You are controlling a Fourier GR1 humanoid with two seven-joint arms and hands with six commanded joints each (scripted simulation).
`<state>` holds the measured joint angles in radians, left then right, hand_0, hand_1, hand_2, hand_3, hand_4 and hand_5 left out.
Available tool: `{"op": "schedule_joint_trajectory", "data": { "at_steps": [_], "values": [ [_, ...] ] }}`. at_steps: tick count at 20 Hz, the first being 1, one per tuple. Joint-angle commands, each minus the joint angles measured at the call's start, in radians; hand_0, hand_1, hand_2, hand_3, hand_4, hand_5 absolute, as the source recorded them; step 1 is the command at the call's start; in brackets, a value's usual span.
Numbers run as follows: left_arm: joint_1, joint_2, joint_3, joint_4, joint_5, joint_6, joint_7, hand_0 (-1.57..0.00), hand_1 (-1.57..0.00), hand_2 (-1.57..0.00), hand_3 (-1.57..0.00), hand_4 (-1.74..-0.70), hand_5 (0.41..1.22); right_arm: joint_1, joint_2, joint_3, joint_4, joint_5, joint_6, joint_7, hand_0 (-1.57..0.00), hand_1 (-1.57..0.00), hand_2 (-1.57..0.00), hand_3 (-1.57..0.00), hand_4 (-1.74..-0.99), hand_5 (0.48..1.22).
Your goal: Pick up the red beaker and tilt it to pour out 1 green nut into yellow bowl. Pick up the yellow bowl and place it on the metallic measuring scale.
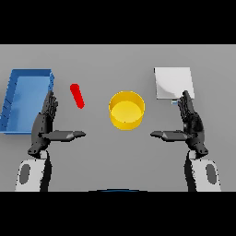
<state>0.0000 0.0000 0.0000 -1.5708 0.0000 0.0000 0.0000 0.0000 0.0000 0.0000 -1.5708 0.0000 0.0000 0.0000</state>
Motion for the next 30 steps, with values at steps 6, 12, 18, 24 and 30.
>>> {"op": "schedule_joint_trajectory", "data": {
  "at_steps": [6, 12, 18, 24, 30],
  "values": [
    [0.024, -0.004, -0.013, -0.011, -0.009, -0.001, -0.008, 0.00, 0.00, 0.00, 0.00, -1.20, 0.677, 0.000, 0.001, 0.002, -0.004, 0.004, -0.005, -0.002, 0.00, 0.00, 0.00, 0.00, -1.177, 0.572],
    [0.080, 0.054, -0.088, -0.126, -0.099, -0.023, 0.029, 0.00, 0.00, 0.00, 0.00, -1.20, 0.668, 0.053, -0.087, 0.076, -0.074, 0.165, -0.010, -0.046, 0.00, 0.00, 0.00, 0.00, -1.194, 0.583],
    [0.088, 0.058, -0.100, -0.115, -0.114, -0.031, 0.030, 0.00, 0.00, 0.00, 0.00, -1.18, 0.655, 0.048, -0.088, 0.060, -0.079, 0.103, 0.031, -0.065, 0.00, 0.00, 0.00, 0.00, -1.272, 0.611],
    [-0.054, 0.041, -0.067, 0.055, -0.141, 0.007, 0.043, 0.00, 0.00, 0.00, 0.00, -1.21, 0.664, 0.051, -0.099, 0.062, -0.084, 0.089, 0.057, -0.081, 0.00, 0.00, 0.00, 0.00, -1.295, 0.623],
    [-0.243, 0.037, -0.009, 0.280, -0.146, 0.036, -0.014, 0.00, 0.00, 0.00, 0.00, -1.22, 0.644, 0.047, -0.100, 0.059, -0.086, 0.098, 0.048, -0.069, 0.00, 0.00, 0.00, 0.00, -1.295, 0.622]
  ]
}}
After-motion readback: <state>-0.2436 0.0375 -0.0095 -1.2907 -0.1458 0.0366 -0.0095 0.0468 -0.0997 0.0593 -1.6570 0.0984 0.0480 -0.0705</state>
